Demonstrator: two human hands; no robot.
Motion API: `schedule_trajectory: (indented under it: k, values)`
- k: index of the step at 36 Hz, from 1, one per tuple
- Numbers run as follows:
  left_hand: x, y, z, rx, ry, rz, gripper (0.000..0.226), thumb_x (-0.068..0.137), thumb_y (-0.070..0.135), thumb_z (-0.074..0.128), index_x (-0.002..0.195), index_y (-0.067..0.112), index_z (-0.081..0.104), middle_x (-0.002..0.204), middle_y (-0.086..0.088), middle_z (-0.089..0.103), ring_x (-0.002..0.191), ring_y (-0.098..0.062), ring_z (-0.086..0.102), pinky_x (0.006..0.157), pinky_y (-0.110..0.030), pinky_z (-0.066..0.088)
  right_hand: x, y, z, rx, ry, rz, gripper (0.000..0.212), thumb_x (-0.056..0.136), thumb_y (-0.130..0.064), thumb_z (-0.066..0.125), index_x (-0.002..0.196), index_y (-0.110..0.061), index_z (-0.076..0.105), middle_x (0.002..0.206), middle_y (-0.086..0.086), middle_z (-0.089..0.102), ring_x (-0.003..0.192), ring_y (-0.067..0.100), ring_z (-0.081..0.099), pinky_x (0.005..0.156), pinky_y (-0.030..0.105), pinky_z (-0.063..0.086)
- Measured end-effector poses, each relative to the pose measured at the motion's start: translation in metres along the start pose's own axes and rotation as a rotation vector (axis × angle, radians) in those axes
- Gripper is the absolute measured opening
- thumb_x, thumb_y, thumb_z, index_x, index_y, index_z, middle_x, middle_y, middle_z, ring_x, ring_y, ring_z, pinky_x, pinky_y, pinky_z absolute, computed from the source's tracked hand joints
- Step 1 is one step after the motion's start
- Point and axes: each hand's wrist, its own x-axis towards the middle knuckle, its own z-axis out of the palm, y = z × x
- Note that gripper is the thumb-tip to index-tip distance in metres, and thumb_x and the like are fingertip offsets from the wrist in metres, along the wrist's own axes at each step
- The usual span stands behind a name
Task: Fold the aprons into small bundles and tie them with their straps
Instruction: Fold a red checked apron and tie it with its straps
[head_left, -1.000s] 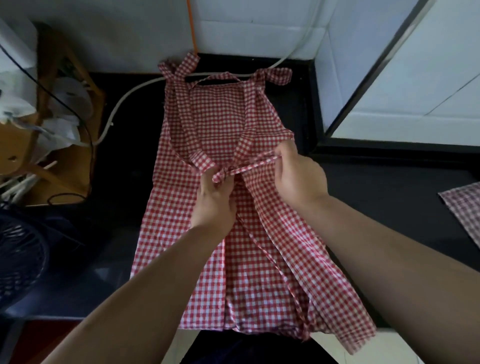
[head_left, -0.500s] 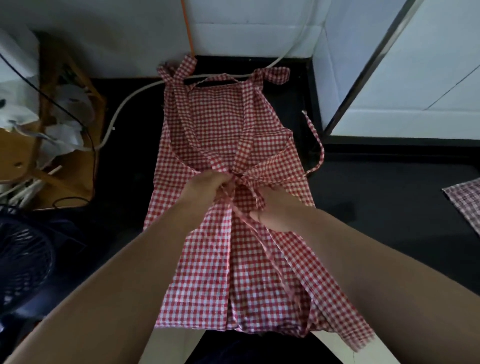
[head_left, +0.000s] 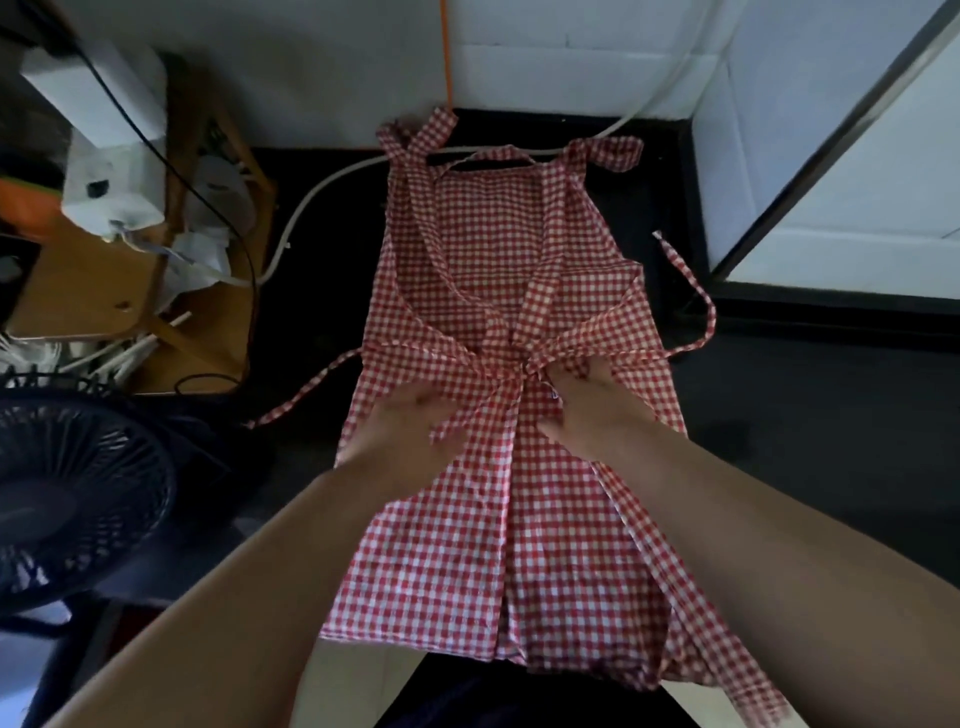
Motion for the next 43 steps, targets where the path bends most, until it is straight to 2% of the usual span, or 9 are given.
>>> schedule_trajectory:
  k: [3,7,12,15,20,24,32,37,43]
  values:
    - [0.005,0.006,0.016,0.204,-0.174,-0.011,0.091,0.085,0.073,0.041,0.154,0.031,-0.002,0.160,0.001,-0.020,0.148,-0.024,-0.013,0.120,-0.050,0.005,0.010,0.001,-0.001,0.013,0.025,0.004,0.070,0.097,-0.049,0.044,0.152,-0.036,0.003,0.159,0.008,-0.015,0.143,0.037,0.014,0.114,0.050,0.027]
    - [0.033,0.003,0.019,0.289,-0.135,-0.043,0.112,0.075,0.084,0.039,0.149,0.027,-0.024,0.153,-0.005,-0.037,0.143,-0.026,-0.028,0.116,-0.049,-0.007,0.037,-0.007,-0.012,0.107,0.138,-0.015,0.072,0.098,-0.045,0.045,0.153,-0.031,0.001,0.159,0.013,-0.015,0.145,0.037,0.010,0.118,0.045,0.019]
    - [0.074,0.009,0.000,0.236,-0.062,-0.098,0.112,0.075,0.084,0.038,0.149,0.026,-0.023,0.155,-0.006,-0.033,0.143,-0.028,-0.027,0.116,-0.049,-0.013,0.059,-0.006,-0.030,0.256,0.255,-0.237,0.081,0.091,-0.040,0.060,0.153,-0.027,0.009,0.160,0.011,-0.003,0.147,0.027,0.009,0.119,0.033,0.012]
    - [0.083,0.017,-0.006,0.277,0.033,-0.128,0.105,0.079,0.081,0.037,0.152,0.026,-0.015,0.157,-0.010,-0.026,0.145,-0.031,-0.022,0.115,-0.051,-0.012,0.054,-0.003,-0.037,0.296,0.295,-0.243,0.076,0.091,-0.033,0.060,0.152,-0.026,0.015,0.160,0.006,0.006,0.144,0.022,0.017,0.114,0.028,0.017]
    - [0.053,0.041,0.008,0.244,0.236,-0.016,0.073,0.092,0.046,0.053,0.152,0.032,0.013,0.155,-0.008,0.007,0.137,-0.030,0.017,0.113,-0.045,0.021,0.017,0.014,-0.017,0.263,0.432,-0.163,0.048,0.091,-0.025,0.057,0.135,-0.015,0.042,0.136,0.009,0.045,0.123,0.025,0.044,0.102,0.034,0.036]
    - [0.027,0.049,0.022,0.112,0.114,0.161,0.048,0.098,0.032,0.046,0.144,0.037,0.037,0.148,0.008,0.028,0.133,-0.018,0.027,0.102,-0.038,0.040,-0.010,0.039,0.002,0.171,0.325,-0.026,0.045,0.091,-0.029,0.054,0.130,-0.014,0.039,0.131,0.011,0.048,0.116,0.029,0.049,0.091,0.038,0.043]
    - [-0.023,0.085,0.053,0.325,-0.155,-0.004,0.088,0.090,0.066,0.042,0.154,0.027,-0.003,0.161,-0.005,-0.014,0.148,-0.030,-0.007,0.117,-0.057,0.006,-0.058,0.082,0.023,0.001,0.173,0.112,0.050,0.092,-0.036,0.052,0.133,-0.012,0.035,0.137,0.009,0.044,0.118,0.030,0.051,0.086,0.040,0.047]
    - [-0.051,0.097,0.075,0.370,-0.138,-0.001,0.090,0.086,0.072,0.041,0.153,0.029,0.000,0.160,-0.003,-0.014,0.147,-0.032,-0.002,0.115,-0.054,0.012,-0.077,0.097,0.029,0.076,0.186,0.072,0.030,0.101,-0.031,0.035,0.114,-0.013,0.055,0.116,0.007,0.060,0.101,0.026,0.058,0.078,0.036,0.046]
    - [-0.060,0.100,0.097,0.372,-0.208,-0.028,0.120,0.066,0.089,0.045,0.150,0.032,-0.019,0.156,-0.003,-0.032,0.146,-0.030,-0.021,0.115,-0.061,0.003,-0.098,0.087,0.017,0.273,0.292,-0.193,0.039,0.102,-0.032,0.036,0.067,-0.017,0.039,0.070,-0.001,0.048,0.061,0.015,0.047,0.054,0.029,0.032]
